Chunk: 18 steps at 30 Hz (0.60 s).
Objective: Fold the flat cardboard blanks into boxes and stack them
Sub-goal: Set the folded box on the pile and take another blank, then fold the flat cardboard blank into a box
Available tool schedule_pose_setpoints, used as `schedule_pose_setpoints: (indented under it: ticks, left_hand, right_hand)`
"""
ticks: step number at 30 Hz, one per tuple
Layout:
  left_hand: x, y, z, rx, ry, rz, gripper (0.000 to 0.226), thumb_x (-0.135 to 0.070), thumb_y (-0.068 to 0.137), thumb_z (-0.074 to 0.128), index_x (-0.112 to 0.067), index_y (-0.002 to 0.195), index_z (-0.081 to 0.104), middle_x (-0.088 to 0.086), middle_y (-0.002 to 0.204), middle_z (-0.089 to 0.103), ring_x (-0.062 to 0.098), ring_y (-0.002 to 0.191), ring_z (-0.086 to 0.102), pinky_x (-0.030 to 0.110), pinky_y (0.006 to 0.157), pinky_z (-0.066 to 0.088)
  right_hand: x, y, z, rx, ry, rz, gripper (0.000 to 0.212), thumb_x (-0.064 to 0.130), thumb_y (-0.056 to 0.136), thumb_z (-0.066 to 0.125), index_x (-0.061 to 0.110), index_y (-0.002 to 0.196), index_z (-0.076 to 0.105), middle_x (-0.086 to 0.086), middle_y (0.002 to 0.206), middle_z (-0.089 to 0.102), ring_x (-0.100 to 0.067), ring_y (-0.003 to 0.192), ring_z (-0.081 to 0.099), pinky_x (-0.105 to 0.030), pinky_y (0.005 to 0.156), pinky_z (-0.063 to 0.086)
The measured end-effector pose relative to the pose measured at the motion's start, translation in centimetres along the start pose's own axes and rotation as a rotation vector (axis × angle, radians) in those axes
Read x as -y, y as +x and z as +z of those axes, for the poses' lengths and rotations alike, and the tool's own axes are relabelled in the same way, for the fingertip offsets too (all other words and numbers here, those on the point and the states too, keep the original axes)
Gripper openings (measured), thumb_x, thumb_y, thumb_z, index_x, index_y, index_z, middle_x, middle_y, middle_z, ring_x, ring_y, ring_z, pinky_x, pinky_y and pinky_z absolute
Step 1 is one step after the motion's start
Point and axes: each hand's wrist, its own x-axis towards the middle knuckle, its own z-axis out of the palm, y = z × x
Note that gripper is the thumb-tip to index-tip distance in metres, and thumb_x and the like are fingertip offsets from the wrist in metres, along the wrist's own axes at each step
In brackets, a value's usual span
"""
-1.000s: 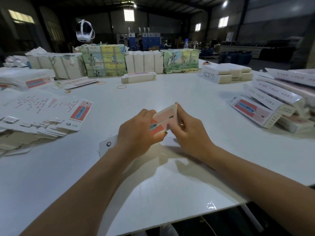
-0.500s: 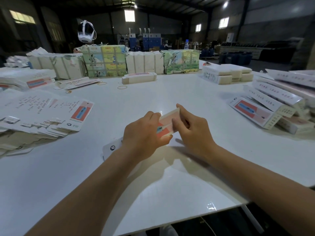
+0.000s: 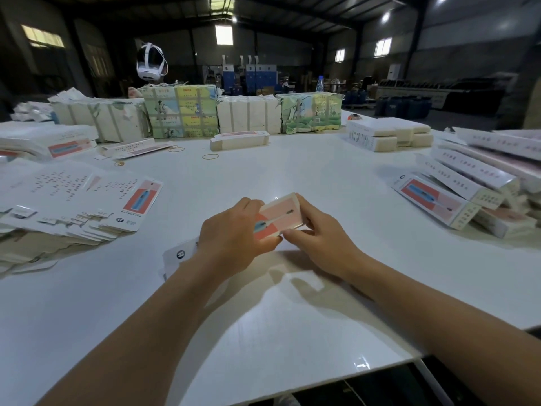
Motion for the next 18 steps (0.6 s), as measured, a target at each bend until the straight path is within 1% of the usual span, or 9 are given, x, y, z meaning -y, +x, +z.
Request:
schedule_pose_setpoints:
  ticks: [2, 3, 5, 6, 7, 10, 12, 15, 18]
  left_hand:
    - [0.0, 0.2, -0.2, 0.012, 0.014, 0.002, 0.061, -0.062, 0.078, 0.06, -0.024, 0.125, 0.047, -0.006, 0.113, 0.057, 0.016, 0.08, 0.053, 0.03, 0.068, 0.05]
    - [0.0, 0.3, -0.2, 0.016, 0.021, 0.003, 0.062, -0.062, 0.078, 0.06, -0.025, 0.125, 0.046, -0.007, 0.113, 0.057, 0.014, 0.079, 0.051, 0.03, 0.068, 0.05]
    - [-0.1, 0.3, -0.5, 0.042, 0.032, 0.011, 0.062, -0.063, 0.077, 0.061, -0.026, 0.124, 0.046, -0.007, 0.111, 0.057, 0.015, 0.081, 0.053, 0.032, 0.071, 0.051]
    - [-0.2, 0.2, -0.7, 0.07, 0.016, 0.011, 0.061, -0.062, 0.076, 0.062, -0.026, 0.123, 0.046, -0.008, 0.109, 0.058, 0.016, 0.083, 0.056, 0.034, 0.074, 0.052]
    - [-0.2, 0.1, -0.7, 0.096, -0.02, 0.012, 0.06, -0.061, 0.075, 0.064, -0.026, 0.122, 0.047, -0.008, 0.108, 0.058, 0.016, 0.086, 0.058, 0.036, 0.076, 0.053]
    - [-0.1, -0.3, -0.7, 0.179, -0.048, 0.013, 0.06, -0.057, 0.075, 0.067, -0.025, 0.124, 0.049, -0.007, 0.109, 0.059, 0.015, 0.089, 0.059, 0.031, 0.08, 0.051]
    - [-0.2, -0.2, -0.4, 0.098, -0.016, 0.094, 0.063, -0.05, 0.077, 0.07, -0.016, 0.127, 0.052, 0.002, 0.117, 0.061, 0.021, 0.098, 0.059, 0.031, 0.086, 0.046]
    - [0.3, 0.3, -0.2, -0.192, 0.06, 0.204, 0.068, -0.049, 0.077, 0.059, -0.001, 0.125, 0.055, 0.019, 0.123, 0.058, 0.039, 0.111, 0.054, 0.052, 0.093, 0.042]
    - [2.2, 0.7, 1.2, -0.156, 0.084, 0.108, 0.07, -0.059, 0.078, 0.041, -0.01, 0.127, 0.051, 0.016, 0.127, 0.054, 0.039, 0.114, 0.047, 0.057, 0.091, 0.04]
  right_hand:
    - [-0.1, 0.1, -0.1, -0.003, 0.005, 0.002, 0.041, 0.016, 0.085, 0.057, 0.023, 0.125, 0.048, 0.02, 0.104, 0.061, -0.014, 0.094, 0.059, -0.023, 0.08, 0.05]
    - [-0.1, 0.1, -0.1, 0.002, 0.002, -0.002, 0.055, 0.018, 0.084, 0.057, 0.024, 0.136, 0.039, 0.028, 0.117, 0.052, -0.008, 0.106, 0.053, -0.017, 0.085, 0.048]
    - [0.0, 0.3, -0.4, 0.047, -0.109, -0.075, 0.085, 0.019, 0.08, 0.058, 0.039, 0.146, 0.008, 0.031, 0.147, 0.013, 0.004, 0.134, 0.022, -0.002, 0.1, 0.027]
    - [0.0, 0.4, -0.7, 0.092, -0.217, -0.131, 0.091, 0.02, 0.079, 0.06, 0.04, 0.145, 0.0, 0.027, 0.151, -0.002, 0.003, 0.138, 0.008, 0.0, 0.103, 0.017]
    - [-0.1, 0.4, -1.0, 0.144, -0.341, -0.177, 0.093, 0.02, 0.08, 0.063, 0.039, 0.146, 0.001, 0.021, 0.154, -0.005, -0.001, 0.14, 0.002, -0.005, 0.107, 0.014]
    - [-0.3, 0.4, -1.2, 0.166, -0.666, -0.236, 0.073, 0.017, 0.085, 0.065, 0.022, 0.148, 0.028, -0.001, 0.153, 0.028, -0.019, 0.136, 0.02, -0.031, 0.111, 0.028]
    - [-0.4, 0.5, -1.4, 0.087, -0.786, -0.271, 0.066, 0.023, 0.086, 0.065, 0.018, 0.145, 0.037, -0.004, 0.142, 0.045, -0.022, 0.128, 0.034, -0.034, 0.102, 0.037]
    - [-0.2, 1.5, -3.5, -0.023, -0.853, -0.176, 0.064, 0.032, 0.088, 0.062, 0.02, 0.146, 0.036, -0.007, 0.136, 0.051, -0.027, 0.12, 0.041, -0.039, 0.095, 0.041]
    - [0.6, 3.2, -9.2, -0.209, -0.825, -0.035, 0.058, 0.037, 0.09, 0.058, 0.022, 0.143, 0.04, -0.01, 0.127, 0.056, -0.028, 0.112, 0.045, -0.04, 0.089, 0.042]
